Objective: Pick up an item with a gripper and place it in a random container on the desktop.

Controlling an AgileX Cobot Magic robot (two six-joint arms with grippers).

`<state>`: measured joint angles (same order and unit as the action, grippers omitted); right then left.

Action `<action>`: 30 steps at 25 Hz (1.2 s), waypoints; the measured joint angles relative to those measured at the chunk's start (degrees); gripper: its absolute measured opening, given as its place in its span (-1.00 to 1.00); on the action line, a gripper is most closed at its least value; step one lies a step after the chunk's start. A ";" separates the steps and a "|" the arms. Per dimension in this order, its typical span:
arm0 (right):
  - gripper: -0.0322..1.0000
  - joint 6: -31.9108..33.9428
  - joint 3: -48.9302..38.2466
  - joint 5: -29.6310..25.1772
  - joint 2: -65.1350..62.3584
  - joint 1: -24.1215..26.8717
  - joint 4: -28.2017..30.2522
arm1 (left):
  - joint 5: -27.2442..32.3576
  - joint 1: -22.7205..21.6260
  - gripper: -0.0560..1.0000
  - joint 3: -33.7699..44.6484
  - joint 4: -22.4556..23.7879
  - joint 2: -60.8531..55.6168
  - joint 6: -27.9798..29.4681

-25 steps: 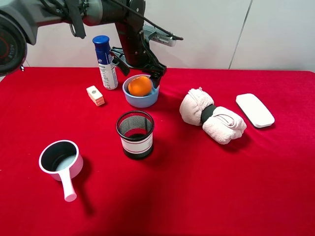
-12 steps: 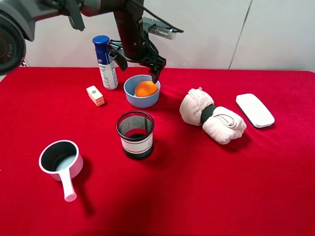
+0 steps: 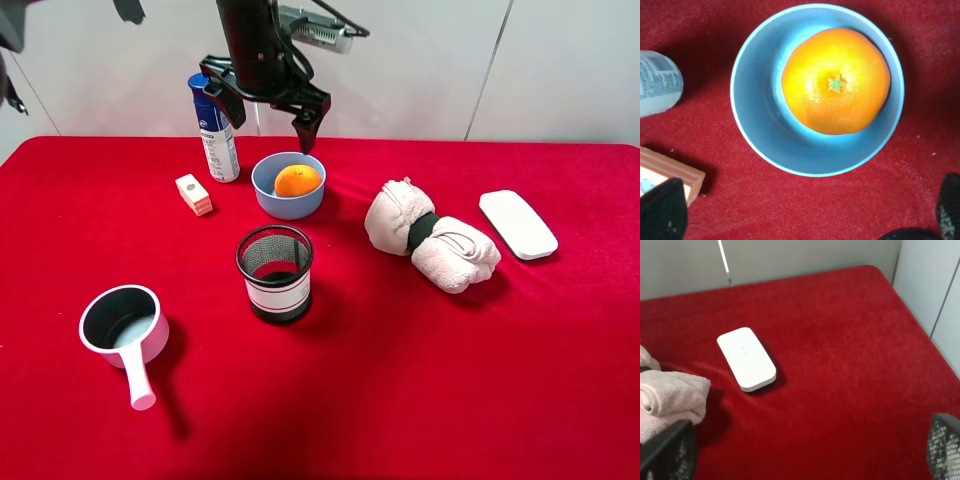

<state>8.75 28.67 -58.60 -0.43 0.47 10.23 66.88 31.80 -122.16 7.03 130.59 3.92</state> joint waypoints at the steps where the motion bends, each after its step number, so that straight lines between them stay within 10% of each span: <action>1: 0.41 0.00 0.00 0.00 0.00 0.00 0.00 | 0.00 0.00 0.99 0.00 -0.24 -0.57 -0.37; 10: 0.41 0.00 0.00 0.00 0.00 0.00 0.00 | 0.06 0.00 0.99 6.89 -1.60 -9.10 -0.99; 30: 0.41 0.00 0.00 0.00 0.00 0.00 0.00 | 0.06 0.00 0.99 47.69 -1.23 -51.37 -2.27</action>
<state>8.75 28.67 -58.60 -0.43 0.47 10.23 66.93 31.80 -74.47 5.80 79.22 1.65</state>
